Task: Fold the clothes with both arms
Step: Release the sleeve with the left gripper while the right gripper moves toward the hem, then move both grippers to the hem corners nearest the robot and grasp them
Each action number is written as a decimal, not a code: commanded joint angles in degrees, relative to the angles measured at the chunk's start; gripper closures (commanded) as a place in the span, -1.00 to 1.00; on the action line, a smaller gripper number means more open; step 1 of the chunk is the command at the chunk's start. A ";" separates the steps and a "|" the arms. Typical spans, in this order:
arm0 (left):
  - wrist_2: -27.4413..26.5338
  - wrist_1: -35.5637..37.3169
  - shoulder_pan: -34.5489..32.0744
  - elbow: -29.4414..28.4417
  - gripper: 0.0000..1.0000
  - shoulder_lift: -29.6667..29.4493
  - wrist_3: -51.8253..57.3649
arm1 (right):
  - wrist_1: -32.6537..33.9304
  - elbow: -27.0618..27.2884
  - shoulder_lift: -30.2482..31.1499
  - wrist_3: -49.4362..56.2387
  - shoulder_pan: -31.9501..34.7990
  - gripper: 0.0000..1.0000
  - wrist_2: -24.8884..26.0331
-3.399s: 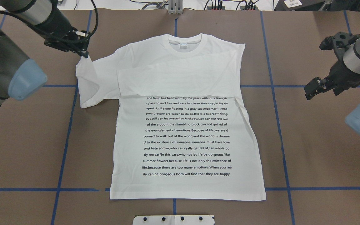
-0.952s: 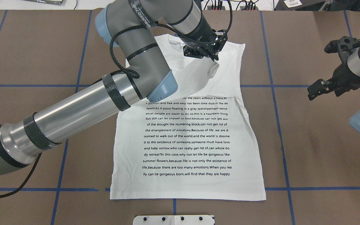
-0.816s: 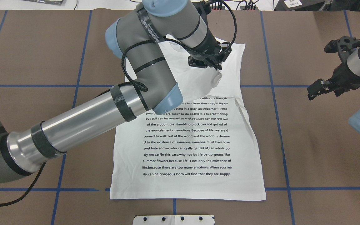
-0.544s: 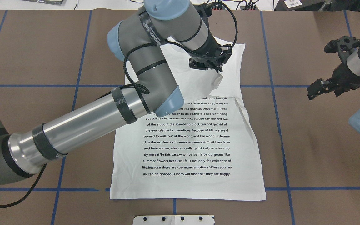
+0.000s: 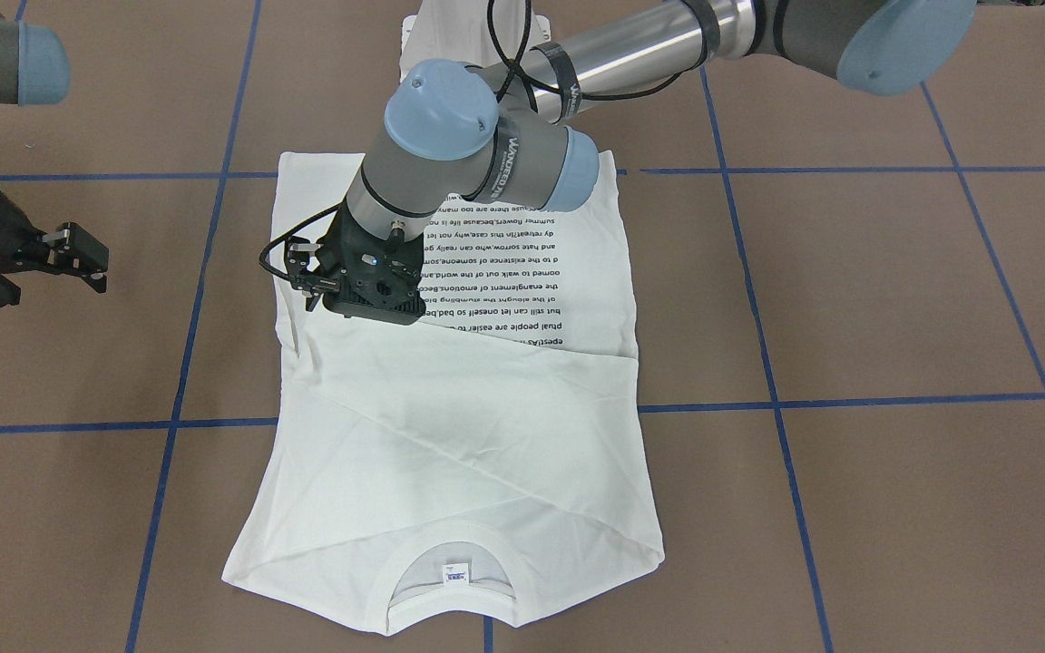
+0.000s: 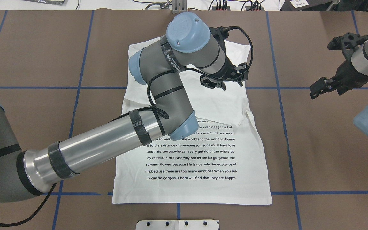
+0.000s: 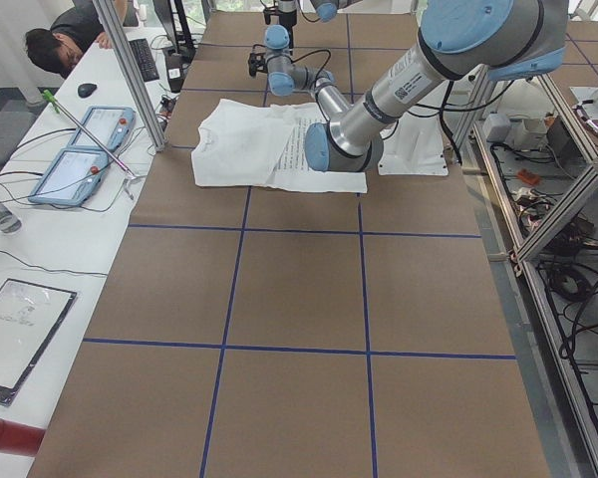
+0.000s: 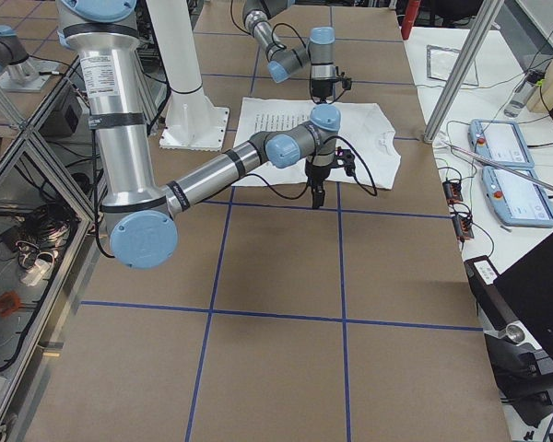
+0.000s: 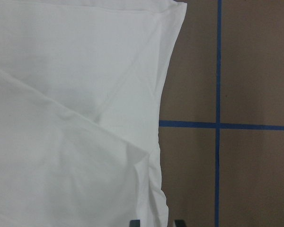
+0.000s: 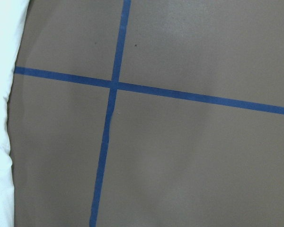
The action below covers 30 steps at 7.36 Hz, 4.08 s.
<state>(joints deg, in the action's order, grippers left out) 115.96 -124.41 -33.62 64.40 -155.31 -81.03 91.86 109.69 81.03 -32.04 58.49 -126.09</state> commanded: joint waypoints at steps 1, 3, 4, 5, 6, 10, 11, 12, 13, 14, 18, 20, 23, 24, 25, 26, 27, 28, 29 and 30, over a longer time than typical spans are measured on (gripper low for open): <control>-0.12 0.39 -0.13 0.29 -1.00 0.44 0.52 | -0.18 0.00 -1.31 -0.47 -0.21 -1.00 -0.55; -0.20 1.88 -0.57 5.78 -1.00 7.34 0.78 | -5.67 1.22 -1.22 -11.12 -3.79 -1.00 -0.56; -0.20 6.59 -0.66 14.97 -1.00 14.09 2.70 | -11.38 2.71 -0.35 -20.68 -7.73 -1.00 1.27; -0.38 13.07 -0.66 24.72 -1.00 20.16 5.67 | -12.48 4.64 -0.08 -26.09 -12.65 -1.00 4.42; -0.47 18.97 -0.83 31.77 -1.00 24.14 8.31 | -12.49 6.31 0.35 -31.97 -18.26 -1.00 9.07; -0.73 33.23 -0.92 52.21 -1.00 33.41 10.01 | -12.75 14.23 8.08 -50.55 -41.05 -1.00 24.66; -0.73 33.70 -1.01 53.11 -1.00 33.58 10.01 | -12.75 13.45 8.18 -52.58 -44.04 -0.99 25.10; -1.17 33.88 -0.84 53.11 -1.00 33.58 9.92 | -12.84 11.36 7.75 -52.77 -45.55 -0.98 25.98; -2.39 33.88 -0.75 53.11 -1.00 33.58 10.01 | -14.58 9.42 7.57 -52.77 -45.74 -0.93 25.99; -2.49 33.88 -0.66 53.11 -1.00 33.58 9.92 | -15.73 8.62 7.83 -52.77 -45.74 -0.84 25.99; -2.58 33.88 -0.66 53.03 -1.00 33.58 9.92 | -15.74 7.73 8.00 -53.21 -45.83 -0.67 25.20; -2.58 33.79 -0.57 52.94 -0.99 33.58 9.92 | -15.74 8.00 7.74 -55.13 -46.53 -0.59 25.20; -2.58 33.53 -0.40 52.32 -1.00 33.67 10.01 | -15.65 8.79 8.18 -55.14 -46.45 -0.32 25.20; -2.58 33.44 -0.40 52.24 -1.00 33.67 10.01 | -15.65 8.79 8.27 -55.23 -46.45 -0.25 24.94; -2.58 33.44 -0.40 52.24 -1.00 33.67 10.01 | -15.65 8.79 8.44 -55.15 -46.36 -0.25 24.93; -2.58 33.44 -0.40 52.24 -0.99 33.67 10.01 | -15.57 8.79 8.53 -55.23 -46.36 -0.26 25.02; -2.58 33.35 -0.31 52.24 -1.00 33.76 10.01 | -15.48 8.70 8.71 -55.23 -46.36 -0.27 25.02; -2.58 33.35 -0.31 52.24 -1.00 33.76 10.01 | -15.30 8.70 8.71 -55.23 -46.36 -0.26 25.02; -2.49 33.35 -0.31 52.24 -1.00 33.76 10.01 | -15.13 8.70 8.71 -55.23 -46.36 -0.07 25.02; -2.49 33.35 -0.31 52.24 -0.99 33.76 10.01 | -15.13 8.70 8.62 -56.45 -46.44 0.46 25.02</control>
<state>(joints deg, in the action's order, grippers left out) 113.44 -91.05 -33.93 116.63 -121.56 -71.01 76.64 118.40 89.70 -87.54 12.12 -101.07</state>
